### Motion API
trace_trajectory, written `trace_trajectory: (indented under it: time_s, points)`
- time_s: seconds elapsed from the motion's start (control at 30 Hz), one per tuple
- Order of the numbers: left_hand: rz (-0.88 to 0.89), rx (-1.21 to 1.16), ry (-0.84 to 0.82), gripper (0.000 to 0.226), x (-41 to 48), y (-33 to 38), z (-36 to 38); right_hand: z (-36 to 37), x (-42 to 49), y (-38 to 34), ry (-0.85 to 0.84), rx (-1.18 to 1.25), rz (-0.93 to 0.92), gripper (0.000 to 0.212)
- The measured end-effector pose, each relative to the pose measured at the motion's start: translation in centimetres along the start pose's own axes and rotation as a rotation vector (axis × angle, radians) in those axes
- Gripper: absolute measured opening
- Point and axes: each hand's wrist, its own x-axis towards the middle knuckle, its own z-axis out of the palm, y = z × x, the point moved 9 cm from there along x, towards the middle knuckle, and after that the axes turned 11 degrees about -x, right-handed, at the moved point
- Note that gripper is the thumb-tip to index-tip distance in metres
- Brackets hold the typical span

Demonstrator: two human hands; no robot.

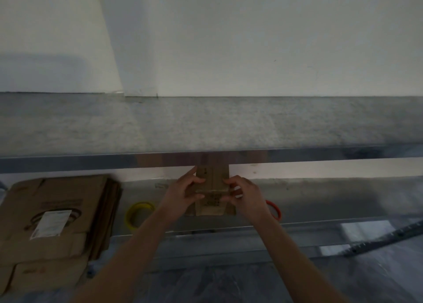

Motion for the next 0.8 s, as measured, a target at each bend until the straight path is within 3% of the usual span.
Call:
trace_trajectory:
  time_s: [0.2,0.3,0.37,0.43,0.53,0.7,0.8]
  points:
    - [-0.013,0.11,0.211,0.039,-0.8,3.1,1.1,-0.7,-0.6,-0.7,0.153,-0.022,0.095,0.032]
    - [-0.073,-0.019,0.103,0.069,-2.9,2.7,3.6,-1.1,-2.8,0.8,0.174,0.135,0.186,0.043]
    - [-0.12,-0.139,-0.012,0.086,-3.5,2.1,4.3,-0.9,-4.2,1.4,0.157,0.233,0.238,0.066]
    - [-0.166,-0.046,-0.013,0.095,-2.3,1.4,2.5,-0.4,-5.3,1.2,0.157,0.267,0.271,0.088]
    - [-0.202,0.129,-0.017,0.096,1.3,0.7,-0.8,0.4,-6.3,0.2,0.22,0.252,0.334,0.092]
    - [-0.379,0.126,-0.255,0.093,5.3,-0.7,-0.5,1.6,-7.0,-1.1,0.329,0.298,0.493,0.101]
    - [-0.336,0.098,-0.229,0.08,4.9,-0.6,-0.8,1.9,-7.4,-1.0,0.353,0.349,0.499,0.099]
